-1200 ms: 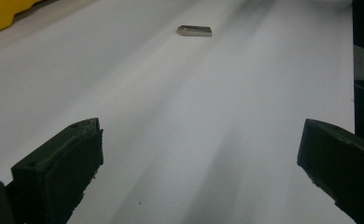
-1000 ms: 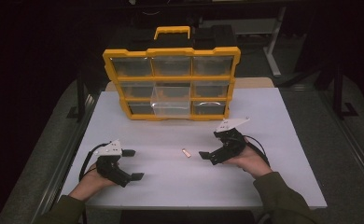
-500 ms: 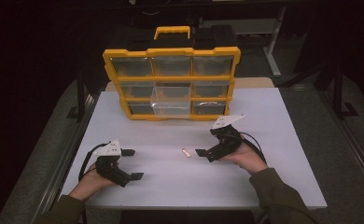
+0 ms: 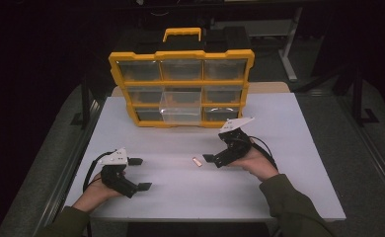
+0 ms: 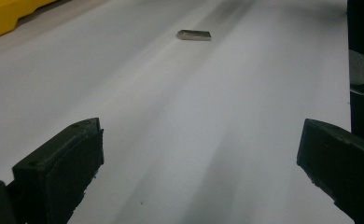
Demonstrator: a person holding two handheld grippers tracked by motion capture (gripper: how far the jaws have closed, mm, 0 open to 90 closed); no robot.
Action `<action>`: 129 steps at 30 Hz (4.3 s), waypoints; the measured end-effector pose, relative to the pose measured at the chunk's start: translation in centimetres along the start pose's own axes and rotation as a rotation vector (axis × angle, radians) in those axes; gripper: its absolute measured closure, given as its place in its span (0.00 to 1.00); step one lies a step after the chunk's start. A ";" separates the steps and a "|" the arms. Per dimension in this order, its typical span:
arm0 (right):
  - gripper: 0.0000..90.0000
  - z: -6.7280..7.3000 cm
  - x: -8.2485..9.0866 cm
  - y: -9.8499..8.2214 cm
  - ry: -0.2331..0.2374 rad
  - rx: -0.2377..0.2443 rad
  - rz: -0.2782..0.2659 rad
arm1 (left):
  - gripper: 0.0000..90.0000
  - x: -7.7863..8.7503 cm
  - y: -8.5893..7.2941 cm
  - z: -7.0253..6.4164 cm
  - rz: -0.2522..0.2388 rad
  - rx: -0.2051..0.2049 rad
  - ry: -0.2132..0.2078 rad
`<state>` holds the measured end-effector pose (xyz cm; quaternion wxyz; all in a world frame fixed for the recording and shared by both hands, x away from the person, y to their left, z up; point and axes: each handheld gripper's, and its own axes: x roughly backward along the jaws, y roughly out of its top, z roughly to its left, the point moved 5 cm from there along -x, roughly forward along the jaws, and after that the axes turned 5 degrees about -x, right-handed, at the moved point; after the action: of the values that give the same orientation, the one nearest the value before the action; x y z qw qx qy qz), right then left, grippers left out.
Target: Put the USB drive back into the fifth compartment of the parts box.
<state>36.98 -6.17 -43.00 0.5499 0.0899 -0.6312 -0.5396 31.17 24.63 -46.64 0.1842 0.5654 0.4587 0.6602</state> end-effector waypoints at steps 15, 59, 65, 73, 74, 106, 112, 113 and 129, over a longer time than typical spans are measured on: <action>0.00 0.3 -1.4 1.2 0.007 0.005 0.007 | 0.00 0.0 0.0 0.0 -0.002 0.001 -0.002; 0.49 0.9 -6.2 0.2 -0.007 0.038 0.135 | 0.00 -0.1 -0.1 -0.1 0.003 -0.002 -0.001; 0.59 1.0 -6.7 -0.3 0.007 0.042 0.166 | 0.00 -0.2 -0.3 -0.1 0.004 0.003 -0.004; 0.68 1.3 -7.2 -0.8 0.014 0.049 0.206 | 0.00 -0.2 -0.3 -0.1 0.007 0.006 -0.004; 0.68 1.3 -7.2 -0.9 0.013 0.051 0.211 | 0.00 -0.2 -0.3 -0.1 0.006 0.006 -0.003; 0.86 1.4 -7.7 -1.8 -0.026 0.109 0.264 | 0.00 -0.2 -0.4 -0.2 0.011 0.003 -0.006; 0.87 1.4 -7.7 -1.7 -0.033 0.105 0.268 | 0.00 -0.2 -0.4 -0.2 0.012 0.003 -0.005; 0.87 1.5 -7.7 -1.8 -0.034 0.106 0.267 | 0.00 -0.2 -0.4 -0.2 0.011 0.002 -0.005; 0.87 0.9 -7.0 -1.6 -0.017 0.091 0.281 | 0.00 -0.2 -0.4 -0.2 0.008 0.002 -0.006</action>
<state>38.14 -1.37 -48.22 0.6101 0.0210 -0.6660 -0.4288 30.91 24.58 -47.02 0.1824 0.5695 0.4565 0.6588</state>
